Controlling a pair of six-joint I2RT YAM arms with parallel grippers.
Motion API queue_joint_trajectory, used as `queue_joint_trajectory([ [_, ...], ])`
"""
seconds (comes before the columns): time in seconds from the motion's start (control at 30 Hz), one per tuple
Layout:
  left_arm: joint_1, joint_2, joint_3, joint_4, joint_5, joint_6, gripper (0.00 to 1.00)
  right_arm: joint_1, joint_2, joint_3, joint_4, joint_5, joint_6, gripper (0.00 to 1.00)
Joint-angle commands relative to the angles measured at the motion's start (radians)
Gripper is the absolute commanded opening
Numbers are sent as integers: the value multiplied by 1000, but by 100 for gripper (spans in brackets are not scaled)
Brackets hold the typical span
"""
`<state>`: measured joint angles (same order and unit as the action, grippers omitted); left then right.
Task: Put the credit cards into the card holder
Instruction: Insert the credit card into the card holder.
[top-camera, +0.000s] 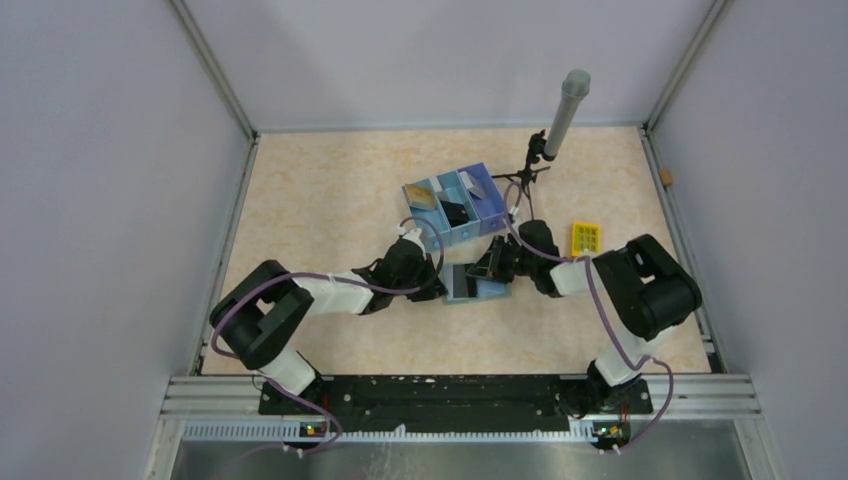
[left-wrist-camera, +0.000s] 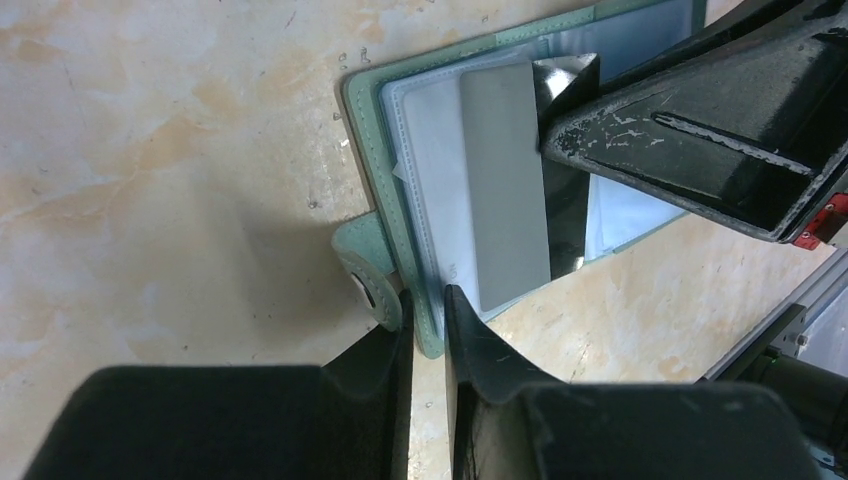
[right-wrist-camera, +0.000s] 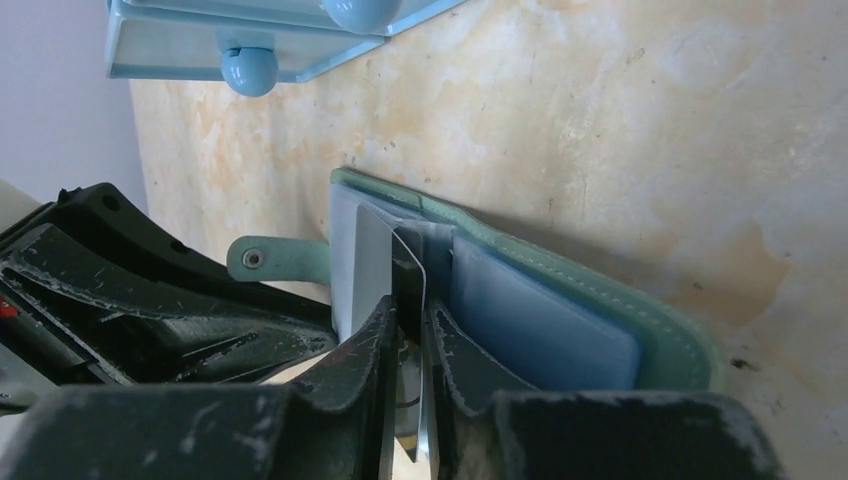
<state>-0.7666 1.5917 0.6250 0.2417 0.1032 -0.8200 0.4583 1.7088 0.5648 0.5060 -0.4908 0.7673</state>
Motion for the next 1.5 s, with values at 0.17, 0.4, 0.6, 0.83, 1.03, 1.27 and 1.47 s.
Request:
queue_joint_trajectory([
  [0.17,-3,50,2,-31,-14,11,15,44,-155,30,-271,200,-135,40],
  [0.4,-3,55,2,-19,-7,10,15,75,-170,64,-351,266,-172,46],
  [0.6,-4,63,10,-16,4,20,14,153,-140,104,-376,323,-149,36],
  [0.83,-3,68,22,-15,-3,33,13,253,-94,192,-429,410,-138,36],
  [1.03,-3,66,28,-14,-10,32,12,319,-78,247,-491,478,-137,44],
  [1.27,-3,-53,-17,-29,-43,40,26,329,-187,252,-582,555,-137,57],
  [1.47,-3,-179,-27,-128,-83,89,46,312,-327,265,-706,624,-203,66],
])
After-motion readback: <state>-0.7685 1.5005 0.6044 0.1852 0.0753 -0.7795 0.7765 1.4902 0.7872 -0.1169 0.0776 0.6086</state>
